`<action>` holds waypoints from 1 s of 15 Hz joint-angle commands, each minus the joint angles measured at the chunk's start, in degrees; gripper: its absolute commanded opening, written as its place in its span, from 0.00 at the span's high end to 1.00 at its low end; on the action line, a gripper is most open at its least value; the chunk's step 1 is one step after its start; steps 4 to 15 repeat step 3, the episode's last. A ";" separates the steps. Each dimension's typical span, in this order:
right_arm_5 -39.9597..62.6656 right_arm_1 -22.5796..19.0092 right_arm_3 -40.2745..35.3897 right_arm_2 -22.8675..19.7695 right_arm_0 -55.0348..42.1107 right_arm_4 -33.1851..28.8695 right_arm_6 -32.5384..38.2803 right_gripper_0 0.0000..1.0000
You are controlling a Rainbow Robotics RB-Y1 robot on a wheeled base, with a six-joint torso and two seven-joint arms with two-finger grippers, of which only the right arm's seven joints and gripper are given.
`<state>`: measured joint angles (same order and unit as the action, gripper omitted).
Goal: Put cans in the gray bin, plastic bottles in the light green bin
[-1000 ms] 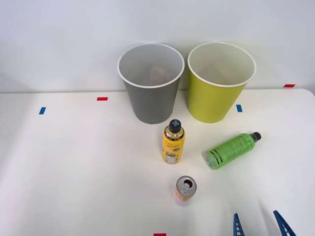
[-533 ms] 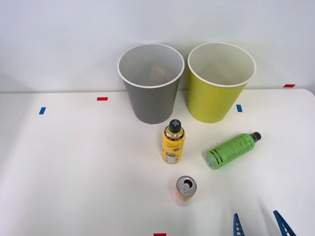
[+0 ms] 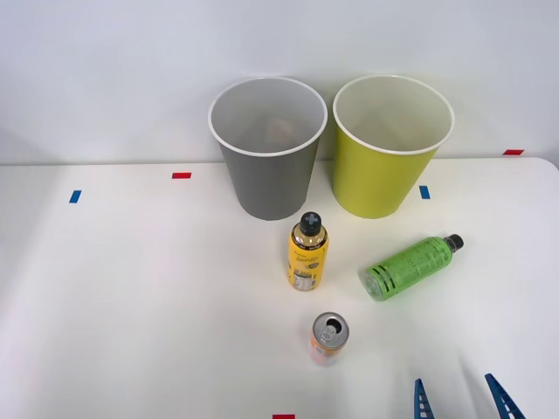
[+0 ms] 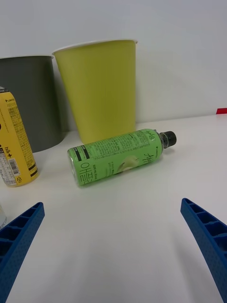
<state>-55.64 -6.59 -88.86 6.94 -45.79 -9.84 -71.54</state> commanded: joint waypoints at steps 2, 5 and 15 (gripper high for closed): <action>0.00 0.00 0.00 0.00 0.00 0.00 0.00 0.00; 0.00 0.00 0.00 0.00 0.00 0.00 0.00 0.00; 0.00 0.00 0.00 0.00 0.00 0.00 0.00 0.00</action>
